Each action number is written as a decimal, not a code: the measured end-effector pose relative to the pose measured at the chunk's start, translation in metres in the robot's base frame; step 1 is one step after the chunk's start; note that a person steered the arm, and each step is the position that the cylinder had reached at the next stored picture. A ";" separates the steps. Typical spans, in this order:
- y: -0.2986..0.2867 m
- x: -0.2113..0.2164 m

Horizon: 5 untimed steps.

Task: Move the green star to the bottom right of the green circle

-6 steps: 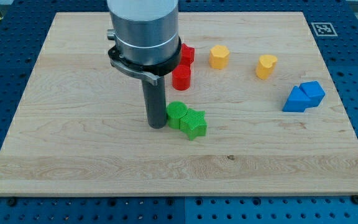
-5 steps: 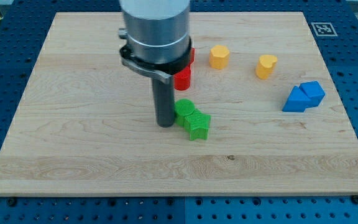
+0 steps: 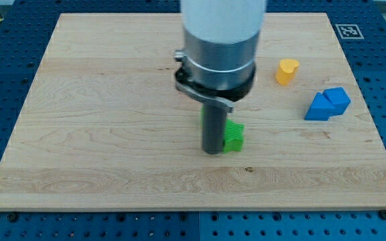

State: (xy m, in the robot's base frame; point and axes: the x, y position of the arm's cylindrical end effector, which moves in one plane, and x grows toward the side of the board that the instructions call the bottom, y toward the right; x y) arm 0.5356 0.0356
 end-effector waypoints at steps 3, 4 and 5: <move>-0.026 -0.005; -0.029 -0.008; -0.029 -0.030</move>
